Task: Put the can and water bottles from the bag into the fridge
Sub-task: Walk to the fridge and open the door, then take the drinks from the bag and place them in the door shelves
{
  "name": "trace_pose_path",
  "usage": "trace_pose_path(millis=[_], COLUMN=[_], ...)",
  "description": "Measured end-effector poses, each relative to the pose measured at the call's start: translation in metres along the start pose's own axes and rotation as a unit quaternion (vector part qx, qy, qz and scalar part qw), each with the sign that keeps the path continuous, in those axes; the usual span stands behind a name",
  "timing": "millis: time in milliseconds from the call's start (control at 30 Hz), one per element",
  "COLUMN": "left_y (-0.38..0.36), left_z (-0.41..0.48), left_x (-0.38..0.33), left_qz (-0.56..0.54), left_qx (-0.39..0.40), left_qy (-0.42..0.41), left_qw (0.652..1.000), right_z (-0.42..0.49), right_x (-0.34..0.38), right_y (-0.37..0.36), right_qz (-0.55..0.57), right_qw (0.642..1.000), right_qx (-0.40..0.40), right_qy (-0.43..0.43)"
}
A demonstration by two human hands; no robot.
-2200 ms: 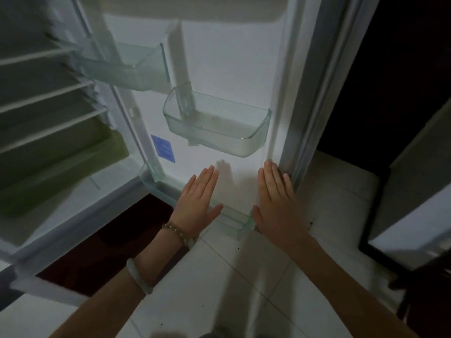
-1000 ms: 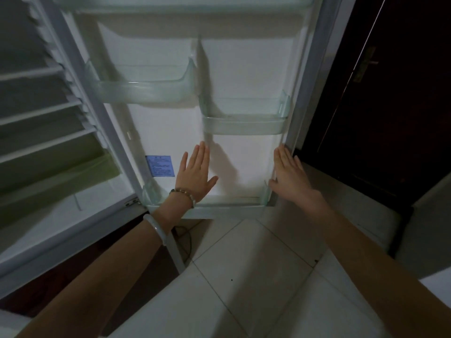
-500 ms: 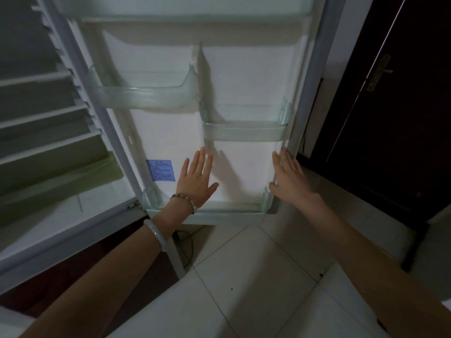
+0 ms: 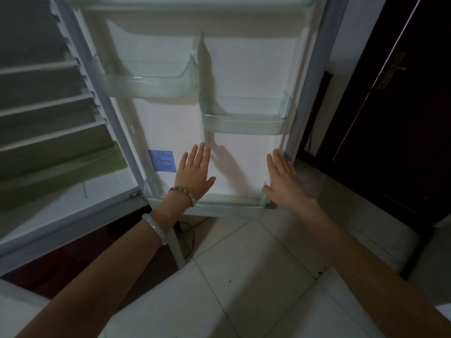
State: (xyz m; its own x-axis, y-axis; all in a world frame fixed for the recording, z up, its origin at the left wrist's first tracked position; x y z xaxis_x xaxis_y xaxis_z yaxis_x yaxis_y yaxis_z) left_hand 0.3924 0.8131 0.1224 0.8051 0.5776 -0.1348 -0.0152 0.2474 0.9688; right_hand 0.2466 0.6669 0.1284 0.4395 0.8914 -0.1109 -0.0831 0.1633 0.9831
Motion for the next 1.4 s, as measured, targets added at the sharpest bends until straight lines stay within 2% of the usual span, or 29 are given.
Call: trace_pose_path(millis=[267, 667, 867, 1033, 1400], left_y=[-0.004, 0.016, 0.031, 0.024, -0.051], left_z=[-0.088, -0.322, -0.461, -0.565, -0.73], left_x=[0.026, 0.148, 0.2, 0.233, 0.275], left_qz=[-0.051, -0.048, -0.05, -0.06, -0.136], left_qx=[0.034, 0.04, 0.032, 0.046, 0.052], left_qy=[0.049, 0.243, 0.343, 0.416, 0.582], left_qw=[0.997, 0.968, 0.937, 0.906, 0.8], right_z=[-0.019, -0.104, -0.176, -0.233, -0.285], right_x=[0.088, 0.331, 0.457, 0.534, 0.65], right_y=[-0.007, -0.003, -0.005, -0.013, -0.108], right_qz=[0.035, 0.101, 0.131, 0.141, 0.119], right_qw=[0.991, 0.924, 0.878, 0.845, 0.761], right_qx=[-0.001, -0.015, 0.017, 0.05, 0.115], right_qy=[0.13, 0.369, 0.46, 0.514, 0.628])
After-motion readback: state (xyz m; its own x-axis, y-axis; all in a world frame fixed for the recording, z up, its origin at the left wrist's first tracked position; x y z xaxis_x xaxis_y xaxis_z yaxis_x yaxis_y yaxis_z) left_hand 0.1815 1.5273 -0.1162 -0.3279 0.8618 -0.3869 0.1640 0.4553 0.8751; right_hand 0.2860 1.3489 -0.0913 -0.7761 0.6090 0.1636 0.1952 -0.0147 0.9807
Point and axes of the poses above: each hand's wrist, its own z-axis towards the middle knuckle, its own y-axis out of the back of the hand, x = y × z, the point moved 8 cm from there along z, towards the middle knuckle, and after that the axes turned 12 degrees about -z, right-handed, at the moved point
